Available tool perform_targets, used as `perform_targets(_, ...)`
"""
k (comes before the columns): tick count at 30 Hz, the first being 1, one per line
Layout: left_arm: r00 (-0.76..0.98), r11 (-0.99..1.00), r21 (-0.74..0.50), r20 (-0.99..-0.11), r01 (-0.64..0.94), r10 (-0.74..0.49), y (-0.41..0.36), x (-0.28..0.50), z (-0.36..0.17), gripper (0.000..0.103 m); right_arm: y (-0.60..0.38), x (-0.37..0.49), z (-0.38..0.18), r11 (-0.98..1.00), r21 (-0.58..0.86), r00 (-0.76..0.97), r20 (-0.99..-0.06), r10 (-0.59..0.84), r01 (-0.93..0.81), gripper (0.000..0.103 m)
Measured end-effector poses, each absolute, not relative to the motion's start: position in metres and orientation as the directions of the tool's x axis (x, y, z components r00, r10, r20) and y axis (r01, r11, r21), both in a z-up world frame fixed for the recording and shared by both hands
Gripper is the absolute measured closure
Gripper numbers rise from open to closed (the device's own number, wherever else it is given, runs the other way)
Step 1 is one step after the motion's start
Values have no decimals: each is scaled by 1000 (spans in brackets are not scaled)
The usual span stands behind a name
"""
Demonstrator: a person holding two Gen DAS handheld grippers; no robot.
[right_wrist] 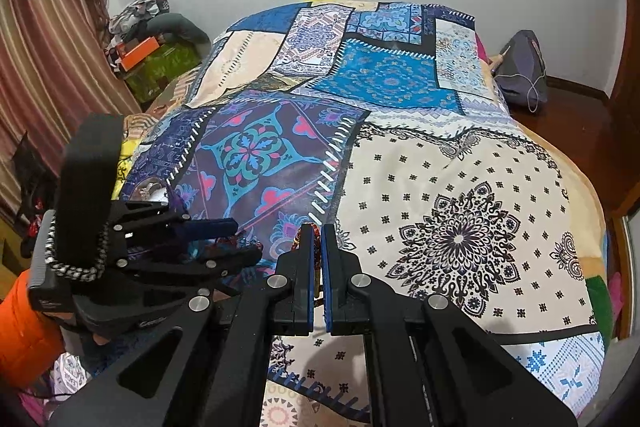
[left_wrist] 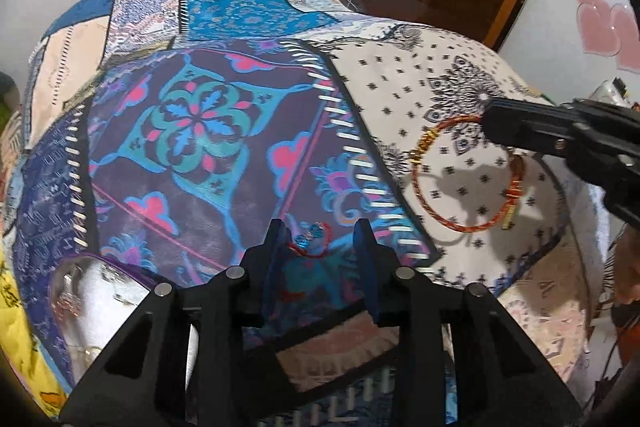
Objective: Organize jewelry
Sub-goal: 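Grasp the red string bracelet with the left gripper while the right holds the gold bracelet, then carry both held bracelets over the heart tin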
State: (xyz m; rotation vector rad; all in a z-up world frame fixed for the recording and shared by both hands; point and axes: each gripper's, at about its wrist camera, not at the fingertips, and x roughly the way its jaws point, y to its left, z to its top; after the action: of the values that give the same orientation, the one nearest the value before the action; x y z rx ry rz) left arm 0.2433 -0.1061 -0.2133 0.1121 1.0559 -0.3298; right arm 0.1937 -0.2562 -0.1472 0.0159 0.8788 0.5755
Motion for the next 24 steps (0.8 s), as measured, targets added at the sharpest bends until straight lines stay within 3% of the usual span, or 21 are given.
perform_targets(11,435,941,7,-888,337,-150,-106,241,-219,69,-259,190,-146,850,246,497,-722,481,-465,100)
perform_targets(14,433,931,37,-891,364,-134,-108,243,-221,76,-259,189,-144,848,250,497,-719,486,-467,100)
perform_targets(18,462,922,114,-883,371,-77,-108,239,-221,103,-256,188,-144,845,248,493,-720,488,-473,100)
perform_targets(24,483,931,82,-869,354,-107,-99,230,-212,103,-250,187,-139,838,253,492,-713,500,-484,100)
